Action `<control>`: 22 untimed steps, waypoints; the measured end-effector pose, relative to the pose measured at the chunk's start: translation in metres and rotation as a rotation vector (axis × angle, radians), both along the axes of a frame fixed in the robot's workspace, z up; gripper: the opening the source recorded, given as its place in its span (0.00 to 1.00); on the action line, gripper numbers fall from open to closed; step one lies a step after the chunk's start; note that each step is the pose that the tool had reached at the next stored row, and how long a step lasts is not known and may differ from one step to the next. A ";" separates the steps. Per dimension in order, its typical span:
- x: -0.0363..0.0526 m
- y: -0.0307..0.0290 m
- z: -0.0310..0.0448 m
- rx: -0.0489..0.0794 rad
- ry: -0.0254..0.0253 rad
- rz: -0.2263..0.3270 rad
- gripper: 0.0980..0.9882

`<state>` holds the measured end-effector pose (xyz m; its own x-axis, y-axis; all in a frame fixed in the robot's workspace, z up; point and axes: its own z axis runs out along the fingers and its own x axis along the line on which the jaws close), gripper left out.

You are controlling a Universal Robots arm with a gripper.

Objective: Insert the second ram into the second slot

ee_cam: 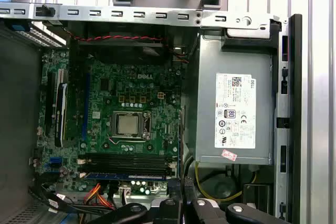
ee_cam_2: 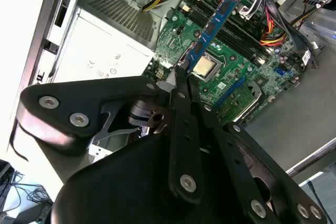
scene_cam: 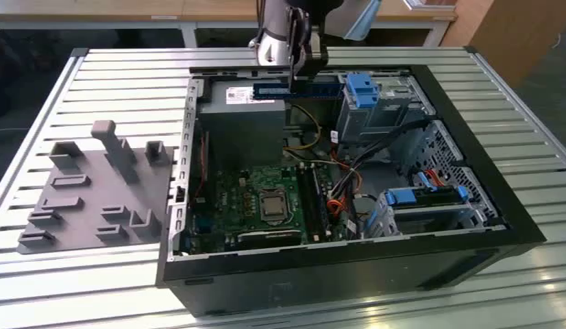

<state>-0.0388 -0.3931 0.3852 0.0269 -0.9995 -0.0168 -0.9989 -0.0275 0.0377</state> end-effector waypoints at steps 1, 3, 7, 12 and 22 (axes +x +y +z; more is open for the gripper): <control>0.0000 0.0000 0.0000 0.000 0.0000 0.000 0.04; 0.0000 0.0000 0.0000 0.000 0.0000 0.000 0.04; 0.0000 -0.0010 0.0001 0.000 0.0001 0.000 0.04; 0.0000 -0.0037 0.0000 0.000 0.0000 0.000 0.04; 0.0000 -0.0103 0.0000 0.000 0.0001 0.000 0.04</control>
<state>-0.0388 -0.4034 0.3852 0.0268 -0.9995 -0.0168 -0.9989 -0.0275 0.0378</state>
